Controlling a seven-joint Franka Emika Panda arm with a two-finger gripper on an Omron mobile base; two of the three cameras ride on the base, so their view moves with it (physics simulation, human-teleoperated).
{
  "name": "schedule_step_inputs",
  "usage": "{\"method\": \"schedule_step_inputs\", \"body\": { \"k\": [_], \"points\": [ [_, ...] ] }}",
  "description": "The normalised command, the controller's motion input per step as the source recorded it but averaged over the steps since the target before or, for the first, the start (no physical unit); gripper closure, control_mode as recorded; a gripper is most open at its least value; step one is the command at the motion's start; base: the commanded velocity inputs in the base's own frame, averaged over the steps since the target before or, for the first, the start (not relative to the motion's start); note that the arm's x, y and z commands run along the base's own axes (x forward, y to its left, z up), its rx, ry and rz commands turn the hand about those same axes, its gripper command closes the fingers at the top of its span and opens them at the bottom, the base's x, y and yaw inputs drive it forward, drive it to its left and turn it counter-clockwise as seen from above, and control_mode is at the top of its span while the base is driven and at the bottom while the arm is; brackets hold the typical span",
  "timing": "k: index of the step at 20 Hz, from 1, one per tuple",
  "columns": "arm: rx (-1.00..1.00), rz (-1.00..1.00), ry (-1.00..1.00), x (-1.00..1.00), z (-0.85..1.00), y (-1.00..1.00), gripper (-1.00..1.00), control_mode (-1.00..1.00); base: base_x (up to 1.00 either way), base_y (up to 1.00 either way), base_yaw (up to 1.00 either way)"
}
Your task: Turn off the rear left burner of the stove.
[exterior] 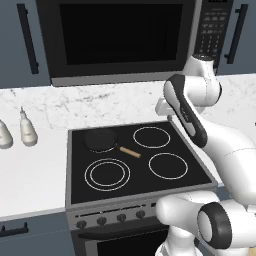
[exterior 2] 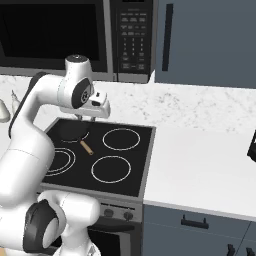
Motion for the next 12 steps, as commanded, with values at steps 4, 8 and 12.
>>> {"method": "schedule_step_inputs", "body": {
  "k": [4, 8, 12],
  "points": [
    [0.00, 0.00, 0.00, -0.16, 0.00, 0.00, -1.00, -1.00, 0.00, 0.00, 0.00],
    [0.00, 0.00, 0.00, -0.44, -0.19, 0.00, -1.00, -1.00, 0.00, 0.00, 0.00],
    [0.00, 0.00, 0.00, -0.34, -0.27, 0.00, -1.00, -1.00, 0.00, 0.00, 0.00]
  ]
}}
